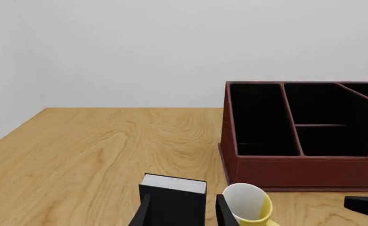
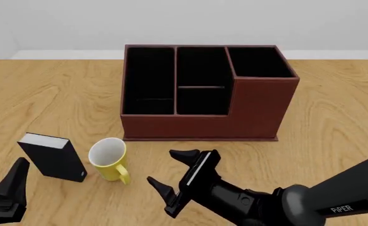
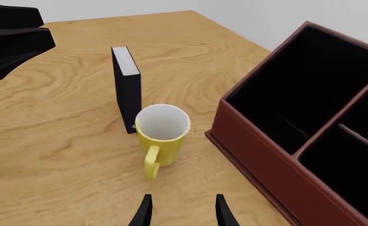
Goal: Pick up the yellow and white mug and place it to the right of the caddy.
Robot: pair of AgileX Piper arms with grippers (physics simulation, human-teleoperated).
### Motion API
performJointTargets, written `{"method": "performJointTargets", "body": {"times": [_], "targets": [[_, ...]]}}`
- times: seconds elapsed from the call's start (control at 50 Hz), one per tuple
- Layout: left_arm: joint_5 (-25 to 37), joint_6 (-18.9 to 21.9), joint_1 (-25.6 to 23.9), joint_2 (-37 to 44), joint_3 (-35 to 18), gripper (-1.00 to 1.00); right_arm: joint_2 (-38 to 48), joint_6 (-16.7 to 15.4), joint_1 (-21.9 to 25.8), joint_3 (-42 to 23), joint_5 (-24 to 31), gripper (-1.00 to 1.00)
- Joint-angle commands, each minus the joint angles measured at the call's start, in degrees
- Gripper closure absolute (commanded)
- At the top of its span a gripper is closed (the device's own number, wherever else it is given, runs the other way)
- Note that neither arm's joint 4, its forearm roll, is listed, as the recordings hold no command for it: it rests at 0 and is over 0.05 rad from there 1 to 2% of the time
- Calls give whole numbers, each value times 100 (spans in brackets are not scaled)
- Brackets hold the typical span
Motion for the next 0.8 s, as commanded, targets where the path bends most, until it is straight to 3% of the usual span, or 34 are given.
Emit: {"method": "performJointTargets", "body": {"times": [0.02,0.8], "targets": [[0,0,0,0,0,-100,235,23,68,-287,111,-100],[0,0,0,0,0,-100,899,47,381,-1158,507,-100]]}}
